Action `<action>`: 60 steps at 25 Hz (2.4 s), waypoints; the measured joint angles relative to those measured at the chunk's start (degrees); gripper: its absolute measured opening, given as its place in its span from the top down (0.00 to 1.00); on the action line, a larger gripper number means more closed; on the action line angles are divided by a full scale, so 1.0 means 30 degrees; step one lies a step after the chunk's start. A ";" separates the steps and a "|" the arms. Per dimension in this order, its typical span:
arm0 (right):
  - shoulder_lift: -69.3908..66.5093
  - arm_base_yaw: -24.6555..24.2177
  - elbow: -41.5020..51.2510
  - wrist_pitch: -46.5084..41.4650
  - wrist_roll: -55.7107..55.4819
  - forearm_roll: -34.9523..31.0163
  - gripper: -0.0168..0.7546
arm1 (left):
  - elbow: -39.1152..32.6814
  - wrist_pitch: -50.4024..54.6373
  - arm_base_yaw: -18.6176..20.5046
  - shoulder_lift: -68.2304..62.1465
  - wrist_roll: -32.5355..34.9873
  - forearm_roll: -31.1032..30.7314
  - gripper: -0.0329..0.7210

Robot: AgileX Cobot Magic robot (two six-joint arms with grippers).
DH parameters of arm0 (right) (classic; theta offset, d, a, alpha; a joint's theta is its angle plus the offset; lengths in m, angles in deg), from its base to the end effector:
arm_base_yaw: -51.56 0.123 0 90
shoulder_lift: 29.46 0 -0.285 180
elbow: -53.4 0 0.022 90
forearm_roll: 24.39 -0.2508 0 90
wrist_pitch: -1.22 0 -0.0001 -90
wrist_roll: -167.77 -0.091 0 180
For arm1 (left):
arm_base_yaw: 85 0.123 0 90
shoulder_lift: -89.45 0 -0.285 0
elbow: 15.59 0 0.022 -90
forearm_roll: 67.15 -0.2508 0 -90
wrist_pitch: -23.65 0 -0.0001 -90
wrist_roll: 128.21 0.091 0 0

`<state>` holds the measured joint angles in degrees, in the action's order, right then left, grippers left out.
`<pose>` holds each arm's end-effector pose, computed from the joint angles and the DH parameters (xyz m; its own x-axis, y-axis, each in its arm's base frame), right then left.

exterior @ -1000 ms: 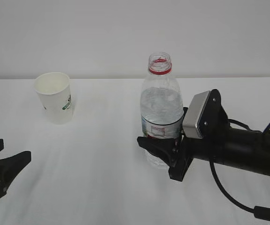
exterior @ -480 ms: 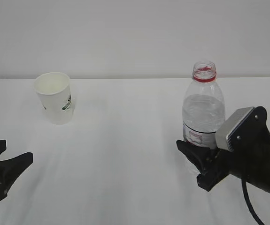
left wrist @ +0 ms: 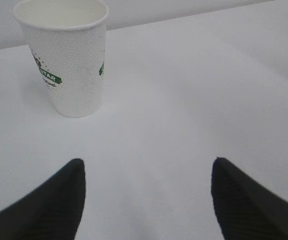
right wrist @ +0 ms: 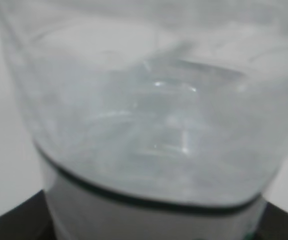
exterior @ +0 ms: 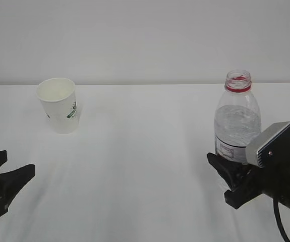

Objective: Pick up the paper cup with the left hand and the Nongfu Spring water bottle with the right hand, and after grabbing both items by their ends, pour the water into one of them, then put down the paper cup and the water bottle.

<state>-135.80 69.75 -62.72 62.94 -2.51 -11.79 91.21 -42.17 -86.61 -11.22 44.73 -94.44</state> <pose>0.2119 0.0880 0.1238 -0.1689 -0.3362 -0.9265 -0.5452 0.8150 -0.1963 0.1776 -0.0431 0.1268 -0.3162 0.0861 -0.9448 0.4452 0.8929 -0.0677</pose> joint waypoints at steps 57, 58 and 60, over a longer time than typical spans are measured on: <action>0.0071 -0.3052 -0.0671 0.0000 -0.1833 -0.2153 0.38 | 0.4283 0.1674 0.0000 -0.1374 -0.1716 0.0979 0.13; 0.0071 -0.3052 -0.0671 0.0000 -0.1864 -0.2087 0.38 | 0.4691 0.1995 0.0000 -0.1614 -0.1759 0.0816 0.14; 0.0071 -0.3052 -0.0671 0.0000 -0.1864 -0.2080 0.38 | 0.5360 0.2439 0.0000 -0.2016 -0.1802 0.0643 0.14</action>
<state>-135.59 60.59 -64.74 62.94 -8.10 -18.03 107.29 -34.85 -86.61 -17.26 39.33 -92.51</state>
